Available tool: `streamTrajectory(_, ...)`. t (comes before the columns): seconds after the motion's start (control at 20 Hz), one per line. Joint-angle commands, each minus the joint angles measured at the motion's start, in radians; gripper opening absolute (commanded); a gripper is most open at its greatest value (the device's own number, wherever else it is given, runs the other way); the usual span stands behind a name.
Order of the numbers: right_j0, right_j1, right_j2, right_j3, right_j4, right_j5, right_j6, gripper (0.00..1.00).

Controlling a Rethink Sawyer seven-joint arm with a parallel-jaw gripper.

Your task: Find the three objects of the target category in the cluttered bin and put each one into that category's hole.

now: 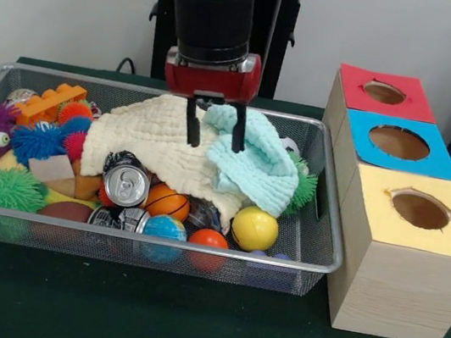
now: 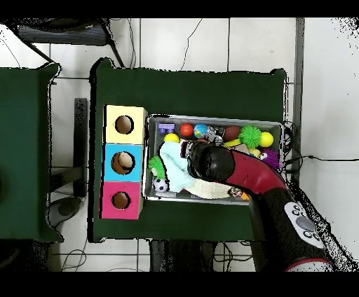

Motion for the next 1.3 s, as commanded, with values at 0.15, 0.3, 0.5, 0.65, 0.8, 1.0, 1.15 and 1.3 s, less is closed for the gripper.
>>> streamTrajectory(0.15, 0.015, 0.111, -0.097, -0.201, -0.138, 0.156, -0.016, 1.0)
streamTrajectory(0.3, 0.051, 0.121, -0.164, -0.237, -0.184, 0.241, 0.003, 1.0)
streamTrajectory(0.5, 0.079, 0.162, -0.214, -0.277, -0.228, 0.318, 0.018, 1.0)
streamTrajectory(0.65, 0.088, 0.191, -0.23, -0.287, -0.249, 0.306, 0.046, 1.0)
streamTrajectory(0.8, 0.086, 0.222, -0.231, -0.284, -0.265, 0.291, 0.055, 1.0)
streamTrajectory(1.0, 0.078, 0.268, -0.233, -0.286, -0.276, 0.261, 0.062, 1.0)
streamTrajectory(1.15, 0.061, 0.304, -0.215, -0.275, -0.265, 0.186, 0.081, 1.0)
streamTrajectory(1.3, 0.046, 0.338, -0.196, -0.274, -0.254, 0.13, 0.086, 1.0)
